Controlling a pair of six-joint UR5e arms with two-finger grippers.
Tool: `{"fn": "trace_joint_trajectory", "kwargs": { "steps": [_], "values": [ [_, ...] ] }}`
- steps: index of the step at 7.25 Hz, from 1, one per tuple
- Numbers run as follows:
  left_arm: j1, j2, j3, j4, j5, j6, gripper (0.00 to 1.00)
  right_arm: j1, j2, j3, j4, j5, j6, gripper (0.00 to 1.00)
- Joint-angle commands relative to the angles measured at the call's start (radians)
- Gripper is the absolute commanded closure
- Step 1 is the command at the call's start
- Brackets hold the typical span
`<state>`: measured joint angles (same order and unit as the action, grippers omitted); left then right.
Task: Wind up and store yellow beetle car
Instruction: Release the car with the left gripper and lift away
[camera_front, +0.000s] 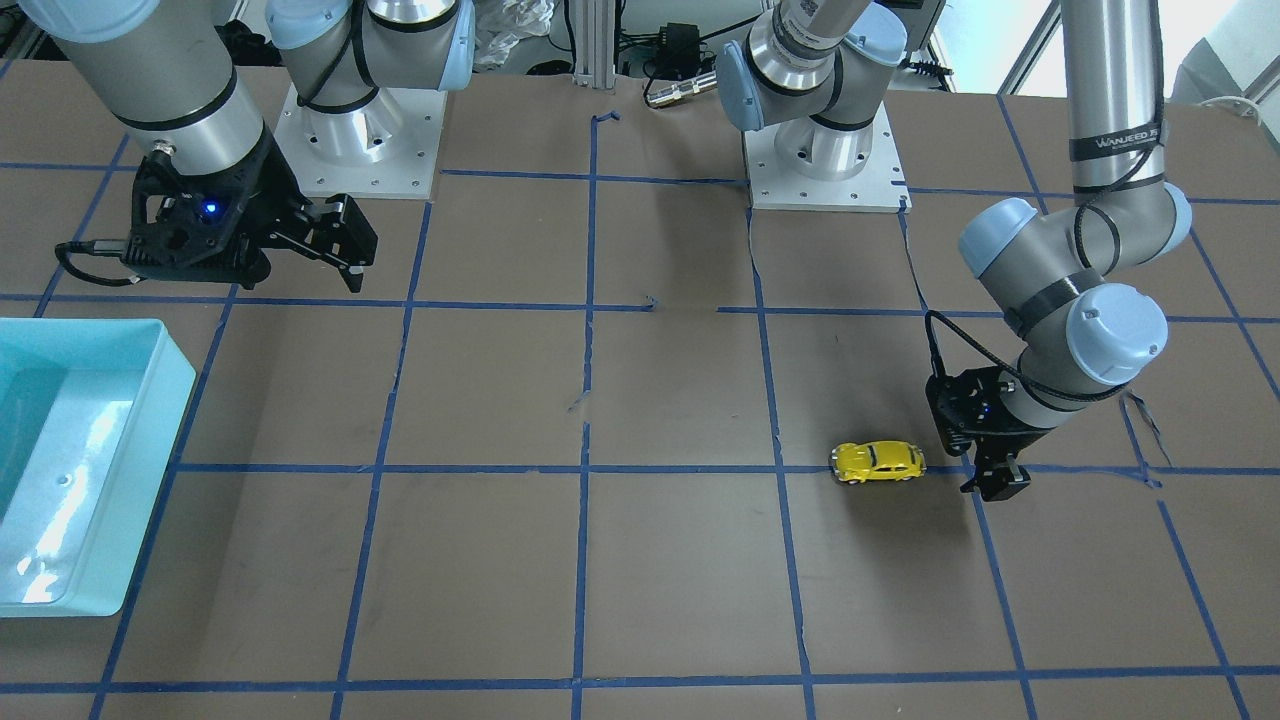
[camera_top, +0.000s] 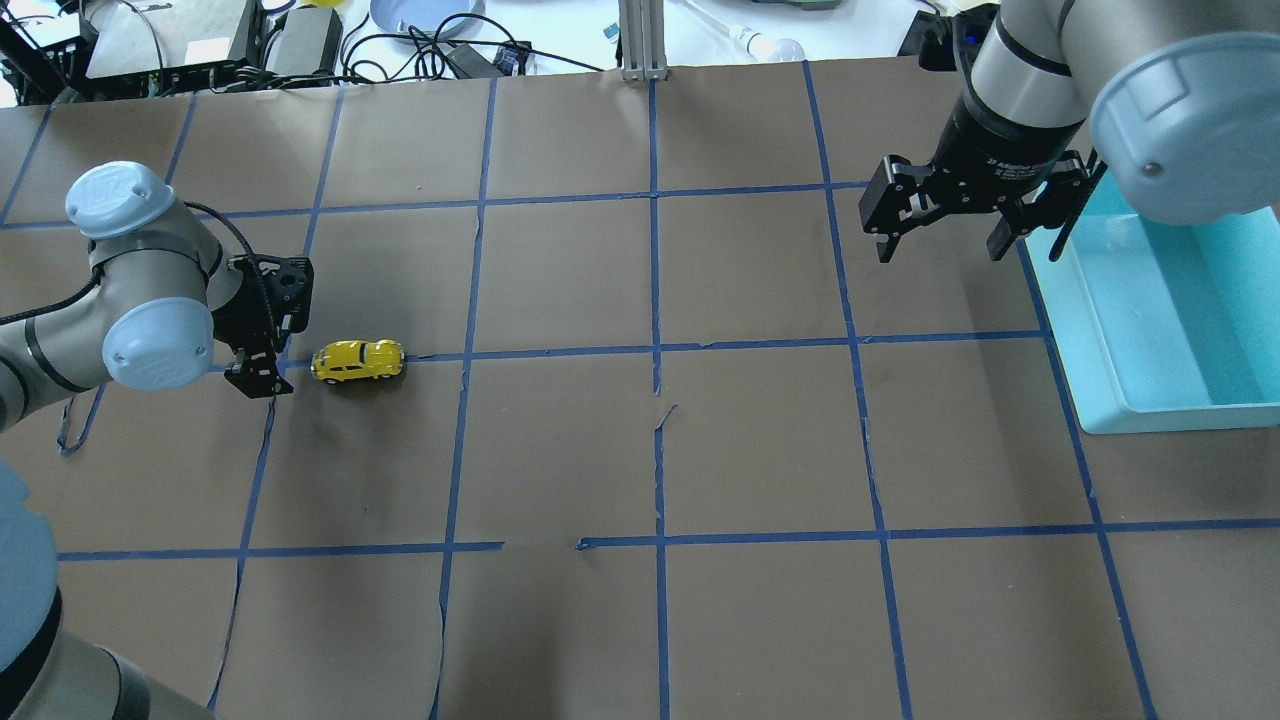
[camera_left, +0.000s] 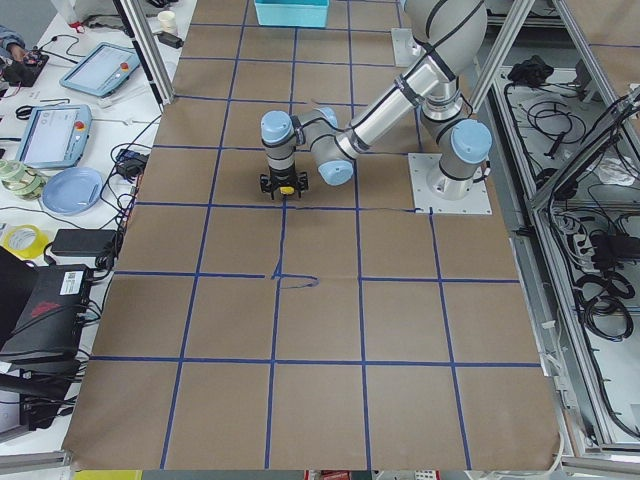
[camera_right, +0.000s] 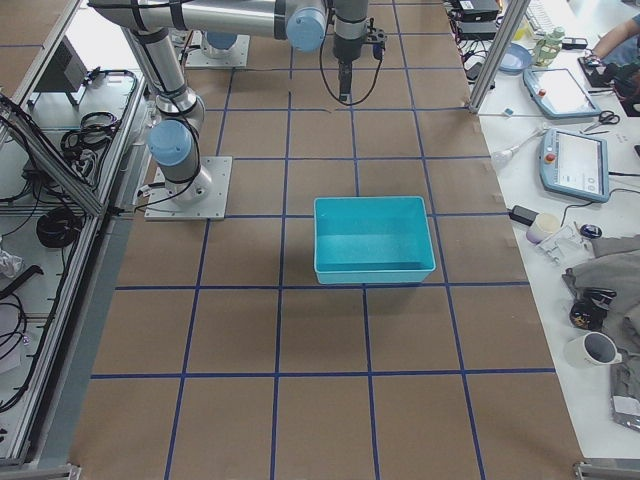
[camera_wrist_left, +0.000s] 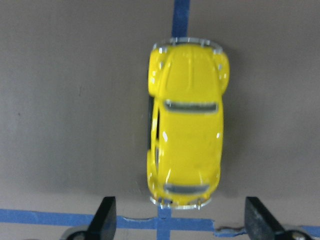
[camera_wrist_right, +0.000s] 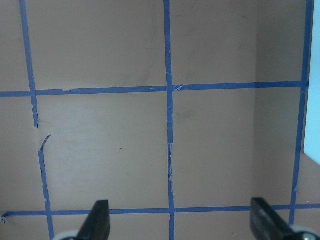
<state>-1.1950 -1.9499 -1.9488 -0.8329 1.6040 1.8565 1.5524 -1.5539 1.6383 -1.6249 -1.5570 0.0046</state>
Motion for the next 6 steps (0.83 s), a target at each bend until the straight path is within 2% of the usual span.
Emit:
{"fn": "trace_joint_trajectory", "kwargs": {
  "steps": [1,3,4,5,6],
  "values": [
    [0.0,0.006,0.002,-0.003,0.001,-0.005,0.09,0.0,0.0,0.0,0.0,0.0,0.0,0.0],
    [-0.041,0.045,0.034,-0.015,-0.009,-0.168,0.09,0.0,0.0,0.0,0.0,0.0,0.0,0.0],
    [-0.072,0.054,0.069,-0.055,-0.091,-0.278,0.09,0.0,0.0,0.0,-0.001,0.0,-0.002,0.0],
    [-0.113,0.061,0.143,-0.131,-0.107,-0.437,0.09,0.0,0.0,0.0,-0.009,0.0,-0.015,0.0],
    [-0.159,0.075,0.24,-0.302,-0.113,-0.545,0.09,-0.002,0.002,0.0,-0.012,0.003,-0.056,0.0]
  ]
}}
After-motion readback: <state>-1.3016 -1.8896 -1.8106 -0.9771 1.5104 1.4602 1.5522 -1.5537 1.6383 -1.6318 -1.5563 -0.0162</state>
